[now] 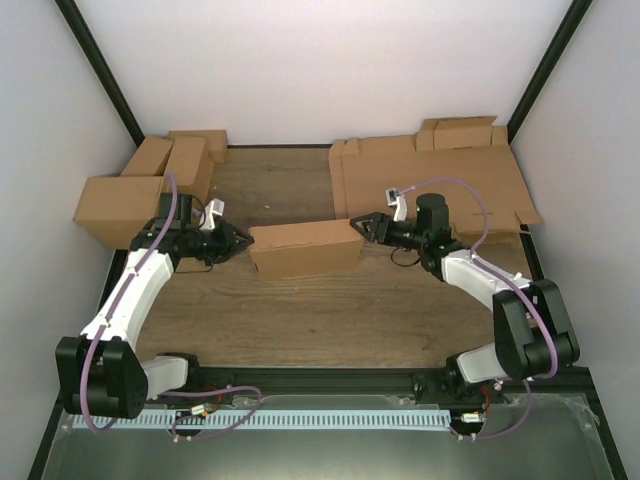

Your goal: Fold the paper box

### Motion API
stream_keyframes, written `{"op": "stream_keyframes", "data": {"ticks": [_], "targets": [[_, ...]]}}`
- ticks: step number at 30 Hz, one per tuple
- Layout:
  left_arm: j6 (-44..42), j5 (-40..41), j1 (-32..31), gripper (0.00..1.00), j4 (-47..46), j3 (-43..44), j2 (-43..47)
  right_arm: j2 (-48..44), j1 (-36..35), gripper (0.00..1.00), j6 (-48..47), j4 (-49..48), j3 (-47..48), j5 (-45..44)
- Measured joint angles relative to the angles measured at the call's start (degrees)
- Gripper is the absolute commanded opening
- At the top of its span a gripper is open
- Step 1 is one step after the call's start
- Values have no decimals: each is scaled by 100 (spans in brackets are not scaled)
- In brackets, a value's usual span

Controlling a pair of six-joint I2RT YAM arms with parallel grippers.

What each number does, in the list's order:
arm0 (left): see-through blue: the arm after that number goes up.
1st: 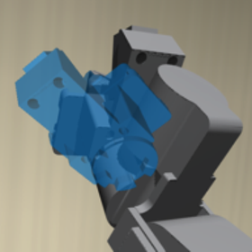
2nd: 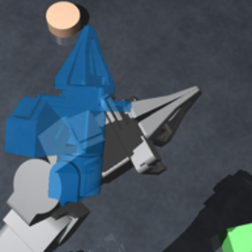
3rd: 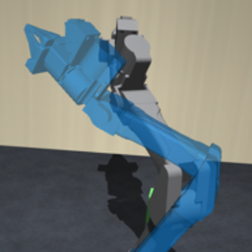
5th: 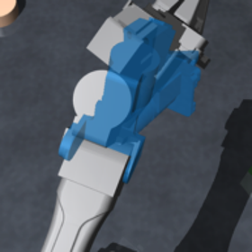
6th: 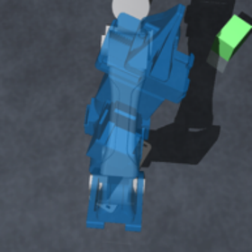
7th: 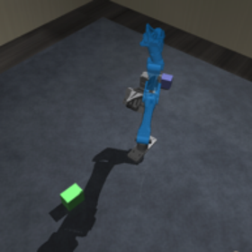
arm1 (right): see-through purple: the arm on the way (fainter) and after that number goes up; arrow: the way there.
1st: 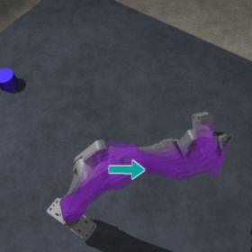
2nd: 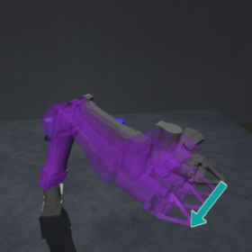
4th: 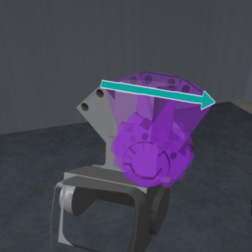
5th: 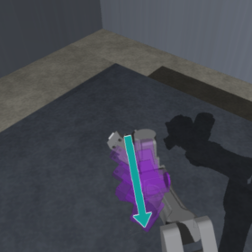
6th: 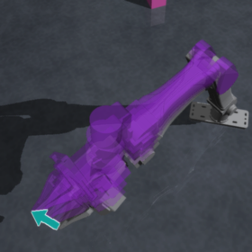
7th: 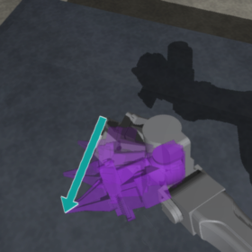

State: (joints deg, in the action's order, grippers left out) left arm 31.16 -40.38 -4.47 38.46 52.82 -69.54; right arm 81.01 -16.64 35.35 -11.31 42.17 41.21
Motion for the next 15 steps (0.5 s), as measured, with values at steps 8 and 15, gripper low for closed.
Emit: {"op": "stream_keyframes", "data": {"ticks": [8,15], "targets": [[-136,-61,4,18,7,-15,-11,70,20,63,557,-2455,-1239,212],[-136,-81,28,21,-463,-254,74,669,92,59,1005,-3578,-1228,372]]}}
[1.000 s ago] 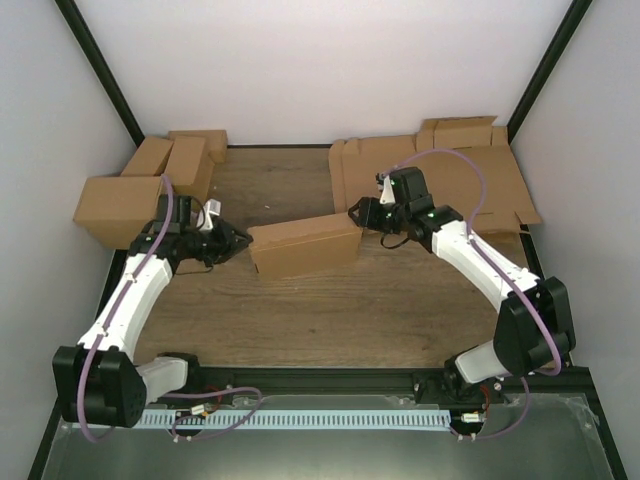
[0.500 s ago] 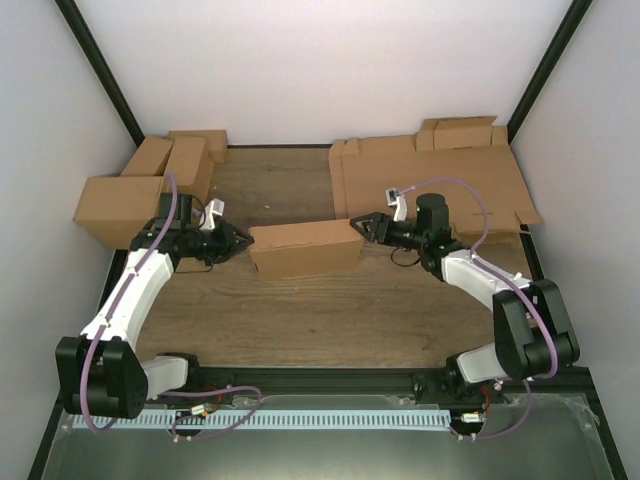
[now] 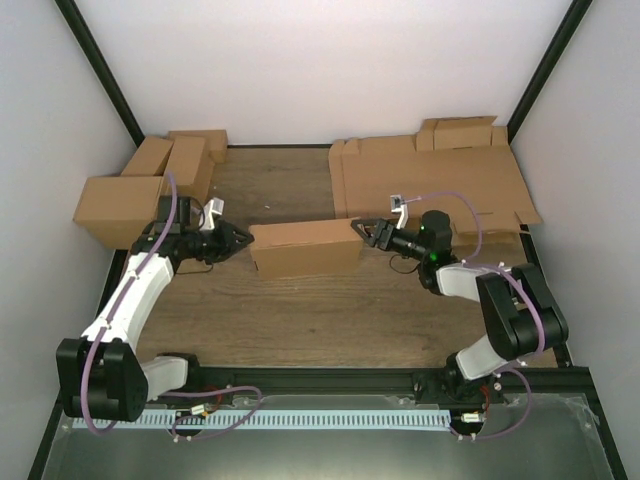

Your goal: Fold the paper box

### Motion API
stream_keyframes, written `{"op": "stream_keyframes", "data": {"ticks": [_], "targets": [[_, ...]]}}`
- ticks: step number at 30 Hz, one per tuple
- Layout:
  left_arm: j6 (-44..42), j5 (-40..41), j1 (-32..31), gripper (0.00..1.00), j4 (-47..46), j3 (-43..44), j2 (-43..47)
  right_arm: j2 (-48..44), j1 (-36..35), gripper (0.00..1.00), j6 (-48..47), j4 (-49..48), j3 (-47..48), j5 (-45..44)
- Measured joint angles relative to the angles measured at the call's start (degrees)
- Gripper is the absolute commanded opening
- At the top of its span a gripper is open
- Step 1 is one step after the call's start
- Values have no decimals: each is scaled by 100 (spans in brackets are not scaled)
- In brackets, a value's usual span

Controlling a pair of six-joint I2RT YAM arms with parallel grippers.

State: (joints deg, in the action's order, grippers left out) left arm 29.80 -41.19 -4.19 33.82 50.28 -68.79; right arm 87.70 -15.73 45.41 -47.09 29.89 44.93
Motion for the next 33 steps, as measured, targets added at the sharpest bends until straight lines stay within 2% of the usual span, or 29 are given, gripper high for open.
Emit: {"op": "stream_keyframes", "data": {"ticks": [3,6,9,14,15,16,18,19,21,22,26,33], "targets": [[-7,50,2,36,-35,31,-28,-125,9,69,-92,345,116,-15],[-4,295,7,48,195,216,-127,-444,22,83,-420,1257,280,-52],[-28,603,4,52,592,538,-232,-778,15,88,-887,2739,713,-273],[-28,890,13,55,1185,1504,-345,-988,7,86,-1622,4951,1963,-879],[-26,907,13,50,1233,1646,-345,-1047,7,81,-1733,5237,2175,-966],[-28,918,13,39,1300,1832,-348,-1150,7,73,-1853,5556,2424,-1040],[-15,876,13,12,1338,2076,-348,-1279,7,44,-1982,5783,2608,-1008],[4,820,13,4,1298,2129,-348,-1346,7,31,-2044,5884,2688,-890],[-4,269,26,4,953,2048,-348,-1384,7,8,-2105,5958,2769,-474],[42,0,20,4,785,1958,-365,-1357,7,2,-2127,5952,2774,-240],[83,-973,-31,4,280,1530,-654,-898,-17,1,-2033,6002,2841,820],[170,-1574,-212,4,-310,1202,-1062,118,-22,1,-2044,6262,3370,1926]]}}
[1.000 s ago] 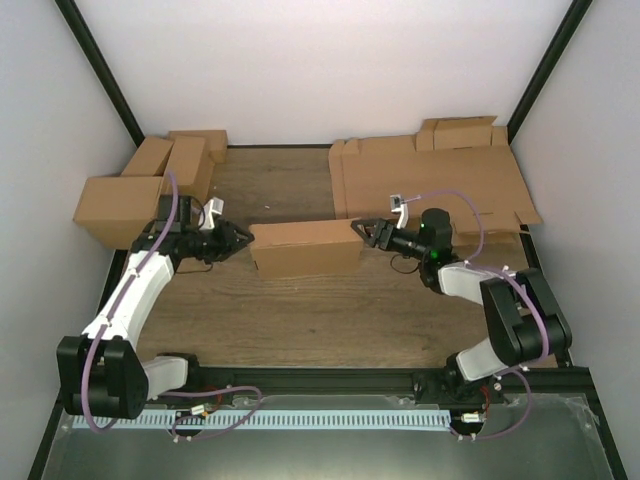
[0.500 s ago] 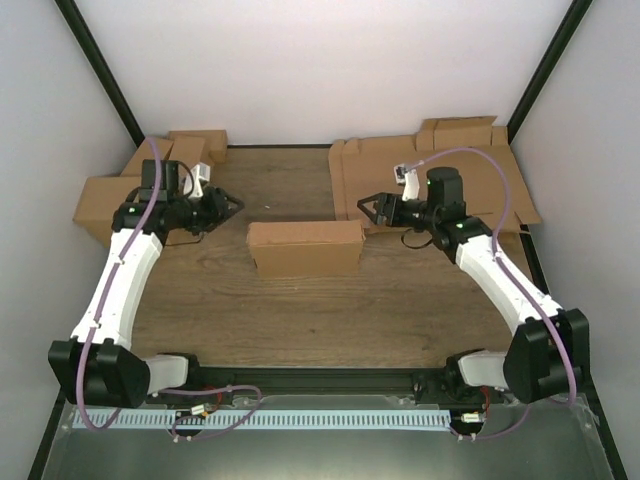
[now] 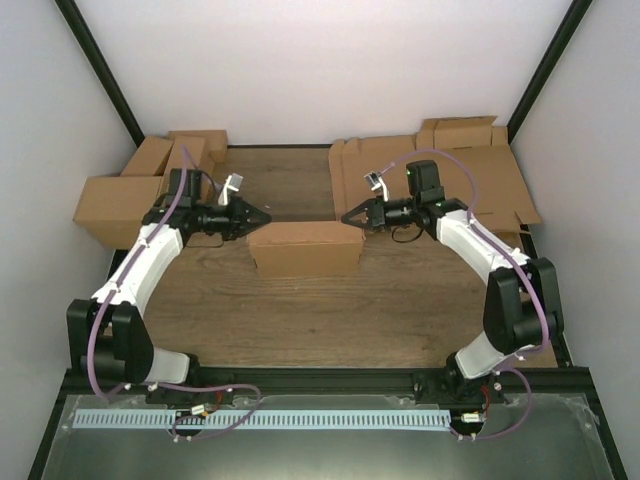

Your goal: Fold the paper box

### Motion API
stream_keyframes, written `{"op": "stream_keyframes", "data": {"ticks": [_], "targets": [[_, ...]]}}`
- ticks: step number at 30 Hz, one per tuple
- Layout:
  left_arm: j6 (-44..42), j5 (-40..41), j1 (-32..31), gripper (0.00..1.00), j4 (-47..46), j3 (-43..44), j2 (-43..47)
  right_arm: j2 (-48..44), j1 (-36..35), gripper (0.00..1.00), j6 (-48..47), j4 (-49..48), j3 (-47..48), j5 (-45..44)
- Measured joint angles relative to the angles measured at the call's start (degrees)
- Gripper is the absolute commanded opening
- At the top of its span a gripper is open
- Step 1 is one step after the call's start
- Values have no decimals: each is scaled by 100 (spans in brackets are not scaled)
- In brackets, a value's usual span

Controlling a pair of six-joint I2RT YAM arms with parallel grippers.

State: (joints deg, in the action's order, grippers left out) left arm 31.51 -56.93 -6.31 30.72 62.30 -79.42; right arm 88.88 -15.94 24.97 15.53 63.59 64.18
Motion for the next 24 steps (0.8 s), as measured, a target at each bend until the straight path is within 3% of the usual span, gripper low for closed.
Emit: {"op": "stream_keyframes", "data": {"ticks": [6,12,14,17,20,22,24], "targets": [[-153,-114,-83,4,-190,-372,-20,122,0,1,-57,83,92,361],[-297,-214,-42,4,-415,-935,50,393,103,1,52,-151,-437,730],[-304,-190,-37,6,-400,-905,50,376,109,6,35,-138,-415,702],[-393,199,-26,28,-94,-531,20,282,118,23,-68,94,-195,323],[-514,973,26,49,323,328,24,-9,131,58,-219,310,179,-332],[-612,1609,46,74,361,942,151,-385,140,79,-308,334,437,-1008],[-737,2264,59,92,219,1180,509,-940,146,90,-315,201,518,-1943]]}}
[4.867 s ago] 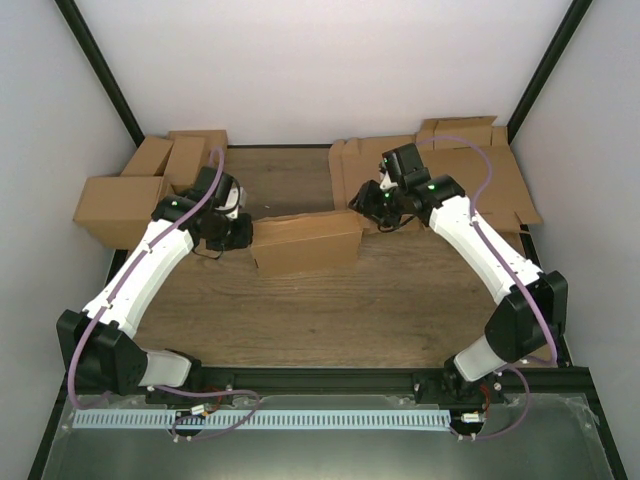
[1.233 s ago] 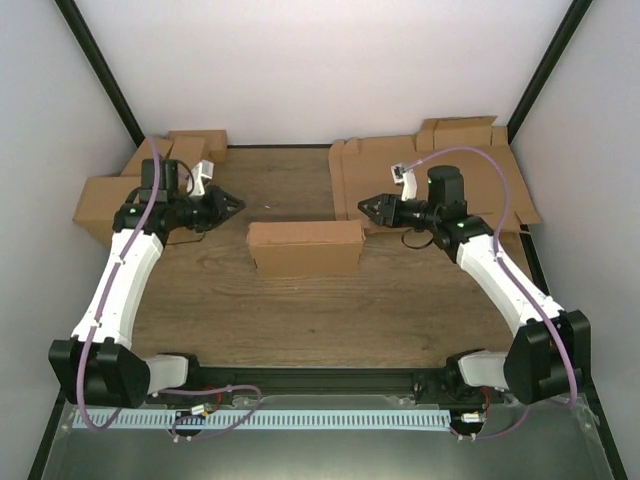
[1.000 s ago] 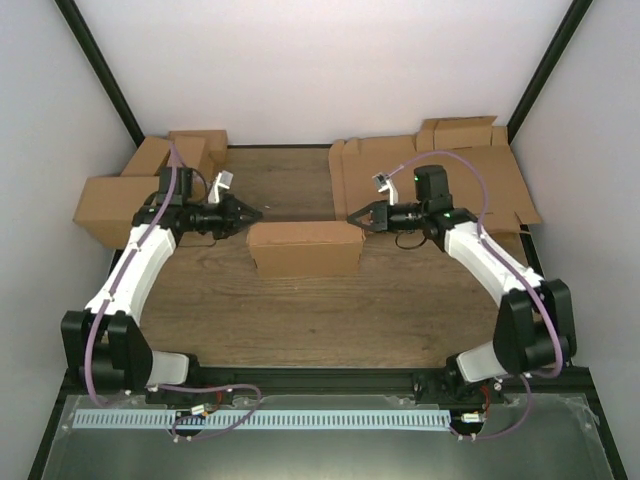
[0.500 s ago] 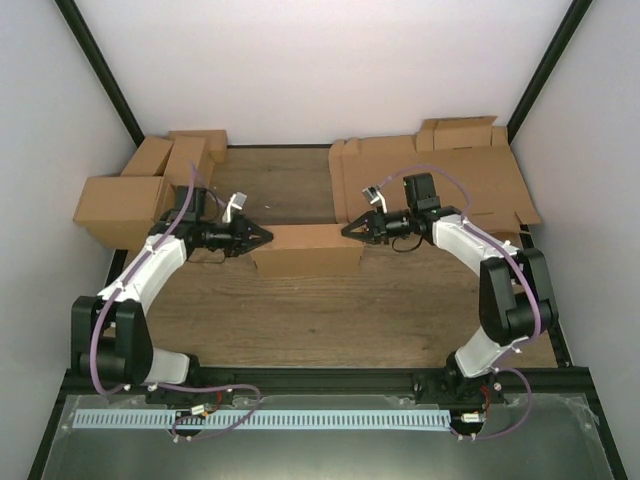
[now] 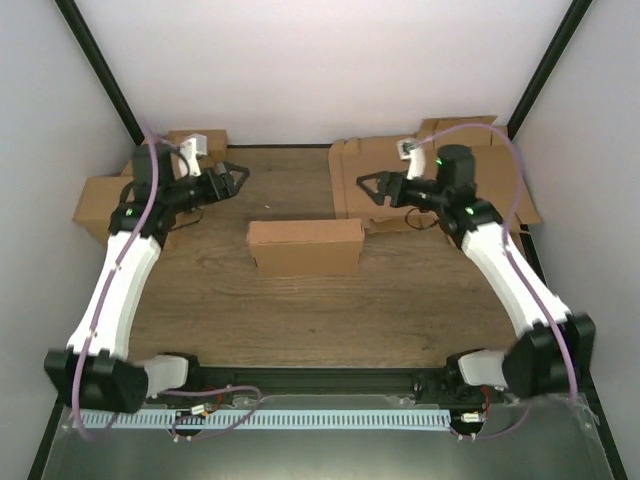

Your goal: Fold the paper box

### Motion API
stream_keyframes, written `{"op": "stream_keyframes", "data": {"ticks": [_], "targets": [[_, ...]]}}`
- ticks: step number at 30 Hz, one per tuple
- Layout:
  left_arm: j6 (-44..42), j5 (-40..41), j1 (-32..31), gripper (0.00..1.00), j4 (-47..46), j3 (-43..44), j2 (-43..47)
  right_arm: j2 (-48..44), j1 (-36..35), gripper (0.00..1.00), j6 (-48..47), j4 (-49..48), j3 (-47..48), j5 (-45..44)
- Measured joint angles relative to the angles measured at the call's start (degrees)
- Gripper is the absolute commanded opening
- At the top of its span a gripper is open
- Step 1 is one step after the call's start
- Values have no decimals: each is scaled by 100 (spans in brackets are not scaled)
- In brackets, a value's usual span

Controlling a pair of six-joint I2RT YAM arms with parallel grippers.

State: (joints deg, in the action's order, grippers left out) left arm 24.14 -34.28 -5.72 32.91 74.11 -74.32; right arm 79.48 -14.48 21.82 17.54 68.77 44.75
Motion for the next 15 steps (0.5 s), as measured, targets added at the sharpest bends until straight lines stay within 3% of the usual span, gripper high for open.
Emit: {"op": "stream_keyframes", "data": {"ticks": [2,4,7,11,15], "targets": [[-103,562,7,100,-313,-173,581,-643,11,93,66,-466,-297,-837],[-234,940,7,100,-664,-564,1196,-1565,17,98,90,-1163,-1060,-1611],[-339,1283,7,100,-1014,-1189,1915,-2380,17,99,17,-1659,-1860,-2103],[-149,1390,7,100,-909,-1366,1921,-2052,15,100,22,-1292,-1735,-2087],[621,1268,98,100,-109,-1370,1399,-1425,15,100,413,-188,-1349,-2022]]}}
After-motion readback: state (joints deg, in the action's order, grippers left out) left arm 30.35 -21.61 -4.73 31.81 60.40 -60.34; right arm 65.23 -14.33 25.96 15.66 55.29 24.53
